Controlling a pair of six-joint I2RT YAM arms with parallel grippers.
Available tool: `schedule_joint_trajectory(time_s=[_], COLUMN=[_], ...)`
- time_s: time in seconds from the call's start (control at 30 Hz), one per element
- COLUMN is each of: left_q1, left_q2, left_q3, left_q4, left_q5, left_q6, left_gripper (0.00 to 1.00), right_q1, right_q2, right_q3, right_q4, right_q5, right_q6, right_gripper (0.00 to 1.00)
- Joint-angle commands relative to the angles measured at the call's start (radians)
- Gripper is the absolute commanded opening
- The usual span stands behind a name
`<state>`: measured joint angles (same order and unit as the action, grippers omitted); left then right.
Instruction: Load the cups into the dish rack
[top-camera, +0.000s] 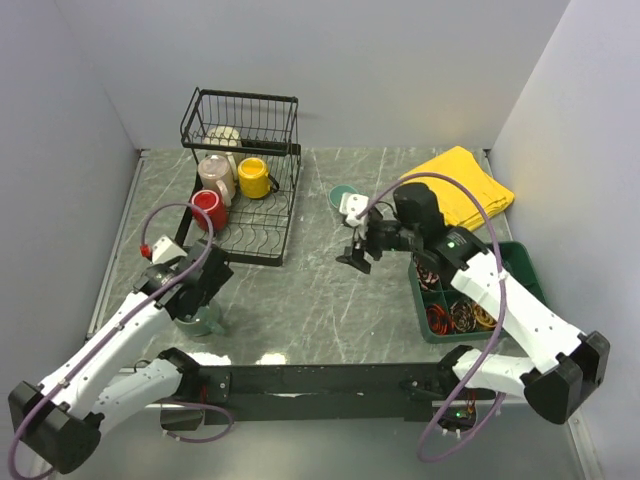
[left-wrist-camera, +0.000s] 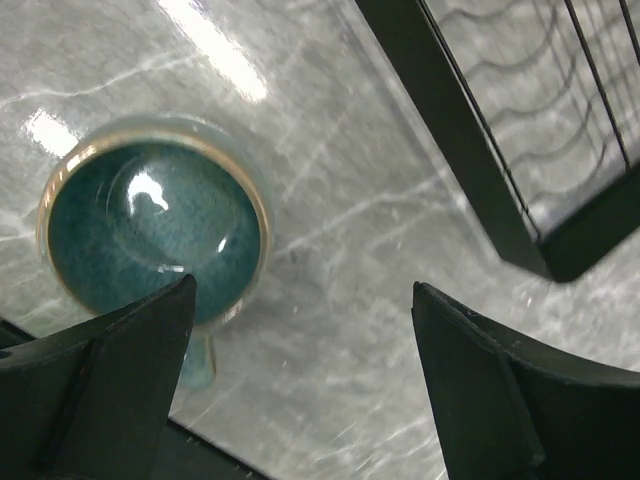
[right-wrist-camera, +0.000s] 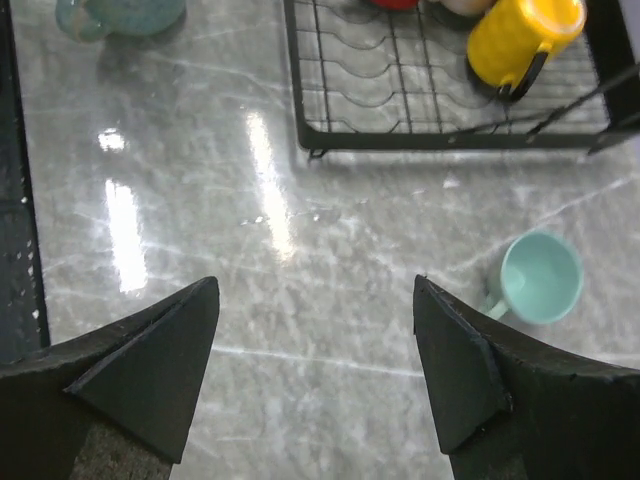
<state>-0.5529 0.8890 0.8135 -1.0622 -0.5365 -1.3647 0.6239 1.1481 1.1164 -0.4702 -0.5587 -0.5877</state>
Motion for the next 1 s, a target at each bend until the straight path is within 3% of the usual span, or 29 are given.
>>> schedule_joint_trajectory(time_s=[0.0,0.13,0.43,0.63,0.83,0.87,0.97], left_q1=[0.155,0.235,0.300,0.361,0.364,0.364,0.364], left_q2=[0.014,0.095,0.257,0.300,0.367,0.363,0.309], left_q3=[-0.051,-0.080,-0.102,-0.111,-0.077,-0.076,-0.088], left_q4=[0.140,0.217,0.234,0.281,0.286,0.285,0.294], left_q5=[0.091,0.147,0.070,0.089,0.092,0.089,0.089], left_q6=[0.148,0.219,0.177,0.113,0.085,0.087,0.110], left_gripper=[0.94,0.92,0.82,0.58,0.49,0.40,0.26], right_q1=[-0.047,-0.107,-0.164,-0.181,-0.197,-0.204,-0.205], right_q2=[-0.089,-0.102,-0.129,-0.145,-0.157,-0.166,-0.177], right_q3=[-0.090,-0.141,-0.230,-0.256,-0.274,-0.277,-0.290], right_q4=[0.048,0.070,0.142,0.169,0.188,0.191,0.197], right_q5=[-0.121,-0.191,-0.268,-0.296,-0.325,-0.325,-0.334], right_q6=[0.054,0.077,0.123,0.143,0.161,0.164,0.166], right_gripper=[0.85,0.85,0.85,0.85,0.85,0.86,0.86])
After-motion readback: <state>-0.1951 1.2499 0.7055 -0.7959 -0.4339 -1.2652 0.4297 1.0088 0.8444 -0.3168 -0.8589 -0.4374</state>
